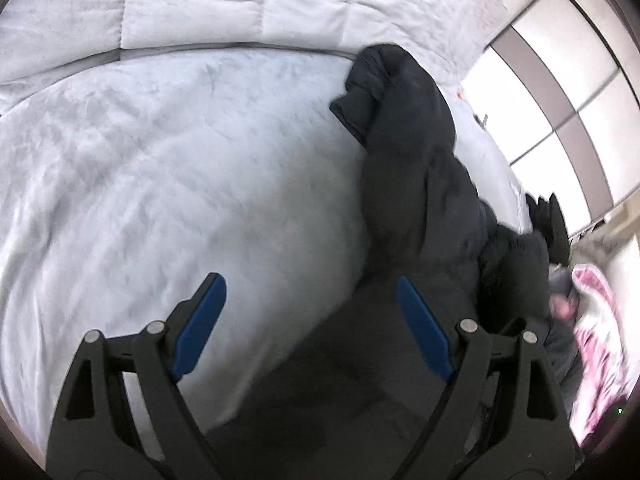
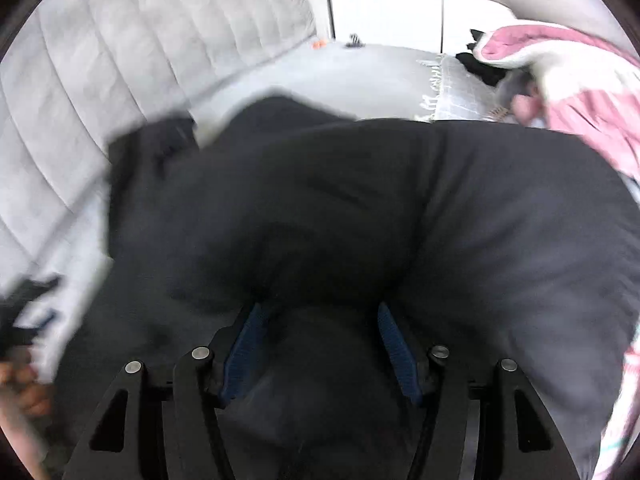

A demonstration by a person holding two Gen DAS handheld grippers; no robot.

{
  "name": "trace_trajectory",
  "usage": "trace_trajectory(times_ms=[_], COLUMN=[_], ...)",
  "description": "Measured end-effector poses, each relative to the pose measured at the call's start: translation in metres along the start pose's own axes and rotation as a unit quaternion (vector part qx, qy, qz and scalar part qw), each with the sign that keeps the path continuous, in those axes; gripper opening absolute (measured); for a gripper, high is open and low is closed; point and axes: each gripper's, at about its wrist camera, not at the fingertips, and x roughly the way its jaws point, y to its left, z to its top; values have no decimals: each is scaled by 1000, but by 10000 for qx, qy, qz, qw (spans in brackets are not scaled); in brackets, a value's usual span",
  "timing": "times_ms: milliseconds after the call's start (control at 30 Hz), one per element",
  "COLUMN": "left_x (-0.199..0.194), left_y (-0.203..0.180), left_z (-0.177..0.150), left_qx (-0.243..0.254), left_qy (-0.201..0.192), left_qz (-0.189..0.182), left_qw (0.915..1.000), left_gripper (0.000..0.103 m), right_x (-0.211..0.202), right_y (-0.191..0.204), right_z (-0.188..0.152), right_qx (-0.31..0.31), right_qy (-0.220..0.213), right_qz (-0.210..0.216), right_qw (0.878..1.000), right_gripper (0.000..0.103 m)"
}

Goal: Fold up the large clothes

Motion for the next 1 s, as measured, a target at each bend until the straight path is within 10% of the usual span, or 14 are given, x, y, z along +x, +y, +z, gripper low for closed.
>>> trace_trajectory(times_ms=[267, 400, 533, 767, 1000], left_x=[28, 68, 95, 134, 147], left_y=[-8, -57, -86, -108, -142], left_z=[65, 95, 118, 123, 126], left_qx=[-510, -242, -141, -467, 313], left_qy=[-29, 373, -197, -217, -587], left_qz=[-352, -1135, -178, -363, 71], left_qw=[9981, 9925, 9995, 9980, 9978], left_gripper=[87, 88, 88, 88, 88], right_x=[-119, -123, -119, -139, -145], right_y=[-97, -139, -154, -179, -170], right_z=[-132, -159, -154, -162, -167], right_qx=[1130, 1621, 1690, 1650, 1272], right_qy=[55, -398, -450, -810, -774], right_qz=[882, 837, 1047, 952, 923], right_qw=[9896, 9824, 9790, 9783, 9845], right_gripper=[69, 69, 69, 69, 69])
